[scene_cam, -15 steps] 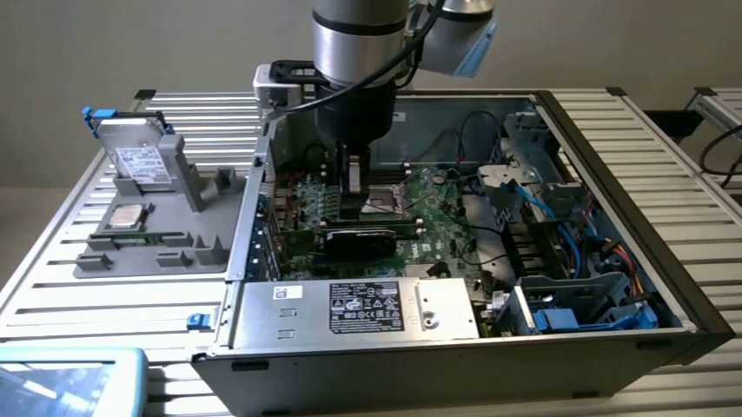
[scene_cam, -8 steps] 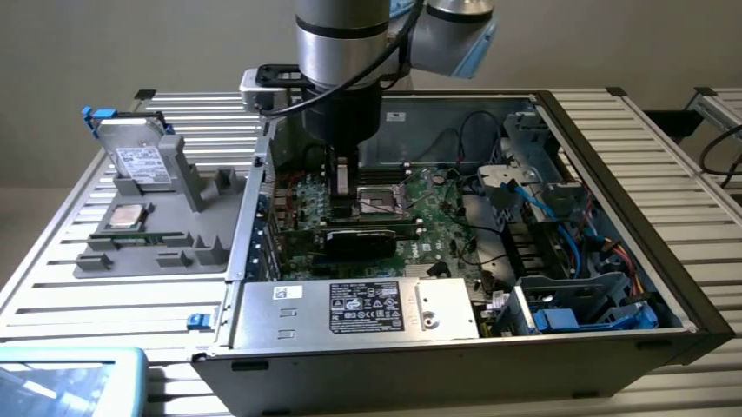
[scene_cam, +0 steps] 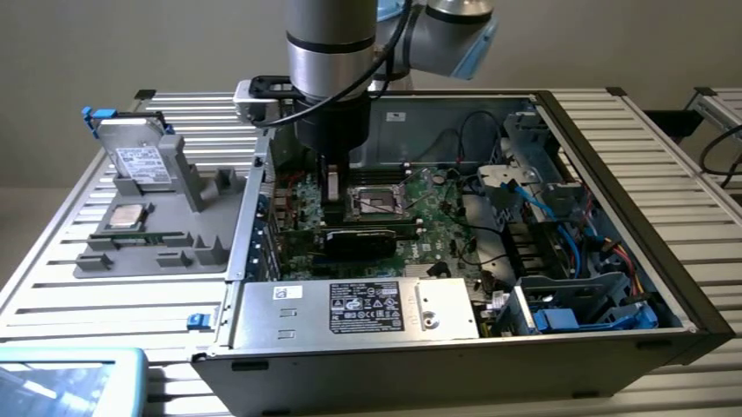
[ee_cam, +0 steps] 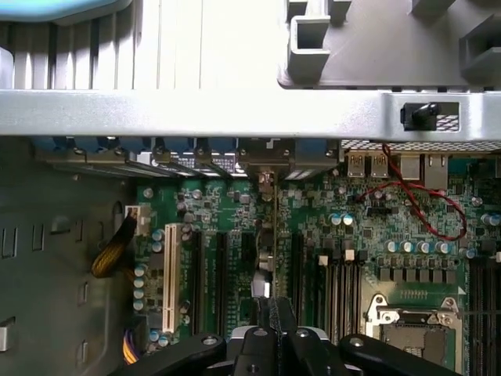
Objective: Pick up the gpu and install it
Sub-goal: 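Press down on the gpu until it lock into place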
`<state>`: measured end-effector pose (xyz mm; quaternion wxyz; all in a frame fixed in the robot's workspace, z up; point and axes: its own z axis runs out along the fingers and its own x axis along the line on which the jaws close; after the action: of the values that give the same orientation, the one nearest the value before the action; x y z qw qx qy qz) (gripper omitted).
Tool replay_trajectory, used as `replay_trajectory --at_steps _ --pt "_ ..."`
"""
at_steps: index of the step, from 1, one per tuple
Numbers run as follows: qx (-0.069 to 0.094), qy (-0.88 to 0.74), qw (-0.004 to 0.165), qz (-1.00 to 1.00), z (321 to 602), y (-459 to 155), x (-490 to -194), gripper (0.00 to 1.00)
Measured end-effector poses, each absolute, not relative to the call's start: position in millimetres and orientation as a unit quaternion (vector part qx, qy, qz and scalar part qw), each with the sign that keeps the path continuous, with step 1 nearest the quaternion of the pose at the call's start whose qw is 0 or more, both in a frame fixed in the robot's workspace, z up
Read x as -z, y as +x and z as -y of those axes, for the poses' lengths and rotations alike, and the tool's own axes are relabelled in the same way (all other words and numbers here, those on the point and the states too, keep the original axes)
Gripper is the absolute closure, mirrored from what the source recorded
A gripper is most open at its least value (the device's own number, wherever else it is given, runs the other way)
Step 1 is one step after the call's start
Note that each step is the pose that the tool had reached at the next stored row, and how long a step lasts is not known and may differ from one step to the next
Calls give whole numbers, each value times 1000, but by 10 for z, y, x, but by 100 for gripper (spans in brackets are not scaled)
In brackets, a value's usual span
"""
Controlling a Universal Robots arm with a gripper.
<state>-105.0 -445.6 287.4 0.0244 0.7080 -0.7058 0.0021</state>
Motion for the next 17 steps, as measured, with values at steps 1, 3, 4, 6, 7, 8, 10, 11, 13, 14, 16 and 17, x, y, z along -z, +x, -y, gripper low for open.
replay_trajectory --at_steps 1,3,4,6,7,8,10,11,13,14,16,17 --pt "-2 708 25 706 4454 -1060 -2857 88" --pt "-3 708 24 706 4447 -1074 -2821 88" --pt "-3 708 24 706 4444 -1077 -2806 88" --pt "-5 708 24 706 4439 -1083 -2780 88" --pt "-5 708 24 706 4438 -1088 -2766 88" --pt "-6 708 23 706 4436 -1092 -2751 88" --pt "-7 708 23 706 4431 -1101 -2721 88" --pt "-7 708 23 706 4429 -1104 -2707 88" --pt "-8 708 23 706 4428 -1110 -2678 88" --pt "-9 708 23 706 4428 -1111 -2666 88" --pt "-10 708 24 706 4426 -1111 -2654 88" --pt "-10 708 24 706 4424 -1112 -2679 88"
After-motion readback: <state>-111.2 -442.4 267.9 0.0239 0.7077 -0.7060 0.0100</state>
